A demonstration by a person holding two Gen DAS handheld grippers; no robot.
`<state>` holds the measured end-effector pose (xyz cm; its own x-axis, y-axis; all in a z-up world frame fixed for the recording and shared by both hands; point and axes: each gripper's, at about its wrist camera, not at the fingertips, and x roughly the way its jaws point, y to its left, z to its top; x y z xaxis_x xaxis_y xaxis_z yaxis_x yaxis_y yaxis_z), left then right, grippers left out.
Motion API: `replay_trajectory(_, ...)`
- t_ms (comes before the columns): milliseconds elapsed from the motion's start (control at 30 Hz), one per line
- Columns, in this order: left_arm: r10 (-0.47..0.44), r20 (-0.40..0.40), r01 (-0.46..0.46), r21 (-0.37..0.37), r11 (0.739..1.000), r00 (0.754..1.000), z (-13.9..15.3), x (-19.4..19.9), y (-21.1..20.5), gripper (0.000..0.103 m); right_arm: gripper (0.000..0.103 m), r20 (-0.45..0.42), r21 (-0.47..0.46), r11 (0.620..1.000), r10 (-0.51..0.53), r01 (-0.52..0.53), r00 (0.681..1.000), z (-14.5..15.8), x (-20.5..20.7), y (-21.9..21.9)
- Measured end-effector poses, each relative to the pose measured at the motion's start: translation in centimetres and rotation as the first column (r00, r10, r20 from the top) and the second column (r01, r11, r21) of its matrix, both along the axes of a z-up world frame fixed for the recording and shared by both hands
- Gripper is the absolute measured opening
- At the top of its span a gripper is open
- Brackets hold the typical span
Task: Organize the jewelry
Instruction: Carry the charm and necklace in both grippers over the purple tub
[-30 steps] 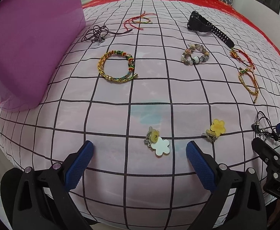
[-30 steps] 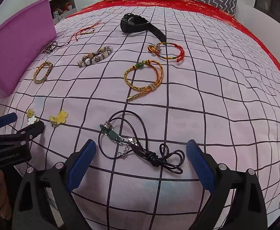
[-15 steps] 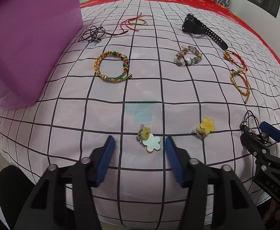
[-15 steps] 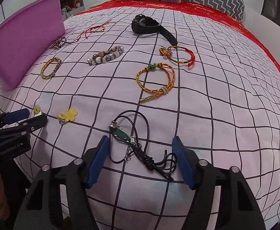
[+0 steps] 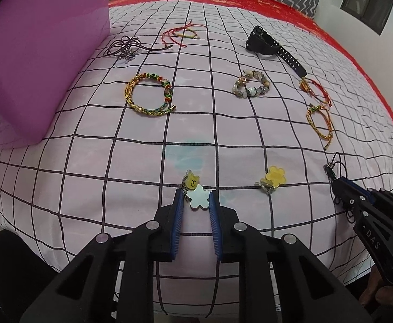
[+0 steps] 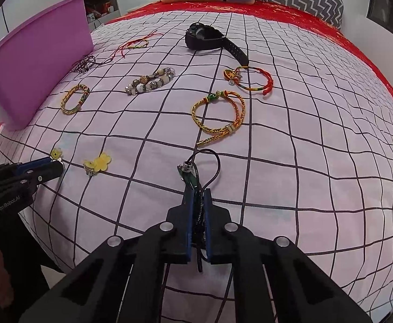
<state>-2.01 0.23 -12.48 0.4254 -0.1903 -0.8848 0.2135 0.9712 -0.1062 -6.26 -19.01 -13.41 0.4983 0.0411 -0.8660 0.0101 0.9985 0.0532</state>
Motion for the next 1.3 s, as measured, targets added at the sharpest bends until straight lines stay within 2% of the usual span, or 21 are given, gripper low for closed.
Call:
replay_trajectory(333, -0.014, 0.043, 0.016, -0.033, 0.999, 0.999, 2.5, -0.2, 0.2, 0.019, 0.006, 0.026, 0.063, 0.998, -0.024, 0.022, 0.999, 2.3, -0.6, -0.6)
replay_trajectory(667, -0.021, 0.121, 0.027, -0.053, 0.998, 0.992, 6.5, -0.2, 0.8, 0.02, 0.006, 0.118, 0.093, 0.996, -0.001, -0.01, 0.993, 7.8, -0.1, 0.5)
replay_trajectory(1067, 0.012, 0.251, 0.002, -0.058, 0.998, 0.968, 14.4, 1.6, 4.1, 0.02, 0.006, 0.268, 0.101, 0.986, 0.1, -0.131, 0.958, 15.9, 3.9, 4.8)
replay_trajectory(1300, 0.084, 0.297, -0.066, -0.069, 0.995, 0.951, 18.6, 4.0, 8.0, 0.02, 0.006, 0.317, 0.14, 0.967, 0.16, -0.213, 0.935, 19.8, 7.3, 8.5)
